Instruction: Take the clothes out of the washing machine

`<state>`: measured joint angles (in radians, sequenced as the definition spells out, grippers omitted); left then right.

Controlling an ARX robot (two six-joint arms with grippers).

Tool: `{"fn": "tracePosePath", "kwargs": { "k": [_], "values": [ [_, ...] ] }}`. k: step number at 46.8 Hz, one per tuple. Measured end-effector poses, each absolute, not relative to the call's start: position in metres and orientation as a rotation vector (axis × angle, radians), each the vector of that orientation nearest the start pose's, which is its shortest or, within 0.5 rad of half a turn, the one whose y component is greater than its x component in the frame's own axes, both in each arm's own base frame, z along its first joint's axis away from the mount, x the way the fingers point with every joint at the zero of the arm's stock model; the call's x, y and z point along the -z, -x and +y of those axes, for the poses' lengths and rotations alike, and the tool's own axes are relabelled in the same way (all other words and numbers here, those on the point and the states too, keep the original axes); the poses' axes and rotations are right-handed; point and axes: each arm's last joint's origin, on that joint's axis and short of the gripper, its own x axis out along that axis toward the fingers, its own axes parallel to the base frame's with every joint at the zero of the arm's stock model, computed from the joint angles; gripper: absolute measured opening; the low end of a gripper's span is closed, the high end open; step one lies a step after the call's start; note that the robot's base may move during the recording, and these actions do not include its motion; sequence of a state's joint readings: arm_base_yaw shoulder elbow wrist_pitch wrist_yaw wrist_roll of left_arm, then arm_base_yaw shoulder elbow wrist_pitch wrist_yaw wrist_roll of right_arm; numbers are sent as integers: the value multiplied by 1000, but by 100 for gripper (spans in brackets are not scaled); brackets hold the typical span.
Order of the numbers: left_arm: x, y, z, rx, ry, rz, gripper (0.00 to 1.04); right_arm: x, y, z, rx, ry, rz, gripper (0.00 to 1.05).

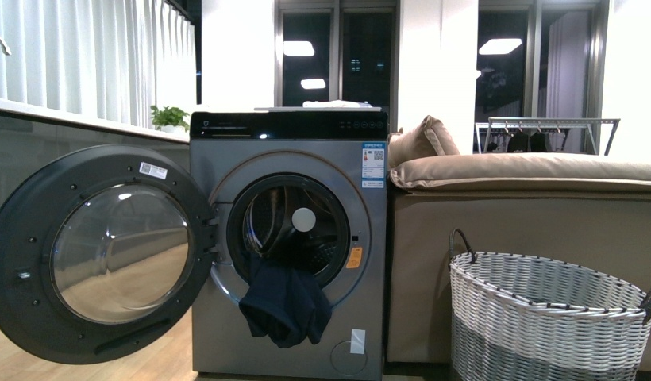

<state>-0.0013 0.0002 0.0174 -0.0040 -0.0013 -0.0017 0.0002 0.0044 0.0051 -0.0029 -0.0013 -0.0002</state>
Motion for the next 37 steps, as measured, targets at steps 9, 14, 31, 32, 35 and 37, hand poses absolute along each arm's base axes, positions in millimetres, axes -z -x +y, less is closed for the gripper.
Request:
{"fn": "tracePosePath", "kwargs": {
  "k": [9, 14, 31, 32, 35, 37],
  "values": [
    [-169, -97, 0, 0, 2, -13, 98, -165, -98, 0, -2, 0, 2, 97],
    [-169, -97, 0, 0, 2, -14, 98, -165, -98, 0, -2, 0, 2, 97],
    [-169, -97, 0, 0, 2, -13, 98, -165, -98, 0, -2, 0, 2, 97],
    [-169, -97, 0, 0, 2, -13, 98, -165, -98, 0, -2, 0, 2, 97],
    [-169, -97, 0, 0, 2, -13, 98, -165, -98, 0, -2, 0, 2, 97],
    [-169, -97, 0, 0, 2, -14, 98, -165, -98, 0, -2, 0, 2, 97]
  ]
}}
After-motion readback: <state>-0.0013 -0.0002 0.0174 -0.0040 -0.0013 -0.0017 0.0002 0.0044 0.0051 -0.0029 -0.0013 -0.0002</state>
